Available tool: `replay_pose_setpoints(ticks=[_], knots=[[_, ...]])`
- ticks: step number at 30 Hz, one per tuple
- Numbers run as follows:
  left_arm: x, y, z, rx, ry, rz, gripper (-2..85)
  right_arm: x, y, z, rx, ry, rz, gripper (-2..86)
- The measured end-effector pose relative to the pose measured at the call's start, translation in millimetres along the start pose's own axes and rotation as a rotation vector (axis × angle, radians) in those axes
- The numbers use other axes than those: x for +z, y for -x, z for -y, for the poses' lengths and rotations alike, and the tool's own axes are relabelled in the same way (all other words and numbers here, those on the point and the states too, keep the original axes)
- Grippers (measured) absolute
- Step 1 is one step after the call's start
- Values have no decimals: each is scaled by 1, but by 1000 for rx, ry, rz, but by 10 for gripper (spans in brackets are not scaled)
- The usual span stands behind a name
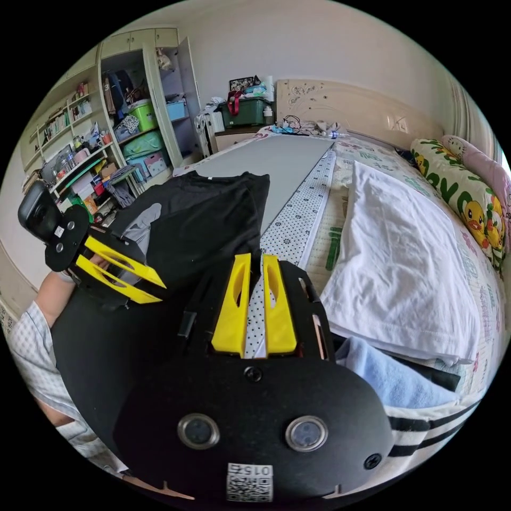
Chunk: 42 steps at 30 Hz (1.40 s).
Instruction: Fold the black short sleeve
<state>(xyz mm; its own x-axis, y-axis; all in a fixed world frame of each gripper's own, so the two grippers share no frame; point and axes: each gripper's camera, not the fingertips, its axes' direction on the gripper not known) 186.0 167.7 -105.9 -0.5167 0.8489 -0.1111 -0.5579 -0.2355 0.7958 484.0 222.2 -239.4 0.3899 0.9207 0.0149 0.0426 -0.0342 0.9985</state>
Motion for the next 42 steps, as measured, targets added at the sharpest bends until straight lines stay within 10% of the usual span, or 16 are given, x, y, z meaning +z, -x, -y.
replay_pose_setpoints(ticks=[18, 28, 42], knots=[[-35, 18, -37, -72, -63, -15, 29, 10, -11, -26, 70, -52, -11, 73], [-44, 126, -133, -596, 23, 1, 72, 8, 85, -47, -456, 33, 98, 107], [-16, 120, -125, -555, 92, -20, 9, 29, 86, -42, -474, 167, 67, 17]])
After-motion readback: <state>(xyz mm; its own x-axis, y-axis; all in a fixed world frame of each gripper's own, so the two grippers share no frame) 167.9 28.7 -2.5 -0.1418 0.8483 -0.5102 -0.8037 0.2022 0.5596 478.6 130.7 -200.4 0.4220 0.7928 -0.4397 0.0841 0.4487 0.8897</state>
